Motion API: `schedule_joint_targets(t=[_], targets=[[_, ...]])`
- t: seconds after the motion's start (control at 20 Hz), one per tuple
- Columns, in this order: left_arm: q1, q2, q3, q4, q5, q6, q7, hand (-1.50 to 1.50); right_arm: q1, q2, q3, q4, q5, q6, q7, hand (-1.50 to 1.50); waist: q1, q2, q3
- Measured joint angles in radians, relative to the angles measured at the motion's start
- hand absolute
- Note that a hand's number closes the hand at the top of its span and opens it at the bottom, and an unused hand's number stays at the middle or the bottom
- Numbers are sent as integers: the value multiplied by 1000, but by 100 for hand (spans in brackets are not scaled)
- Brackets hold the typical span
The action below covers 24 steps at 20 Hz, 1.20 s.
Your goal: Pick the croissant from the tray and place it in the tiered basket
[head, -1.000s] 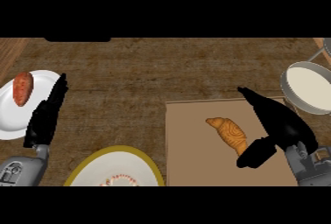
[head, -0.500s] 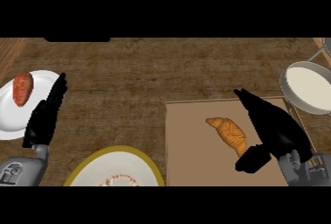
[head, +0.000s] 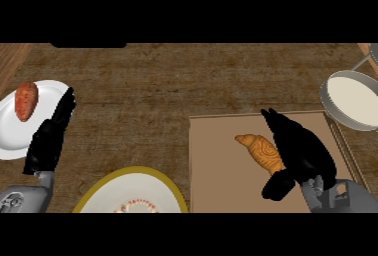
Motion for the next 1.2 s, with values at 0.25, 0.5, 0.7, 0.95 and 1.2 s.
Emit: schedule_joint_targets(t=[0.25,0.5,0.7,0.95,1.2], targets=[[-2,-7,21,17,-8,-22,-7,0,37,30,-19,25,36,16,-17,-150,-2,0,0],[-32,-25,33,19,-35,-27,13,0,46,80,-45,88,82,35,-49,-150,-2,1,0],[-25,-28,57,10,-38,-50,16,0,55,118,-71,127,114,55,-73,-150,-1,1,0],[1,-44,69,-20,-62,-64,21,0,49,172,-102,208,156,80,-117,-150,1,1,0],[-3,-69,82,-25,-82,-80,31,0,49,237,-129,263,199,102,-139,-150,0,1,0]])
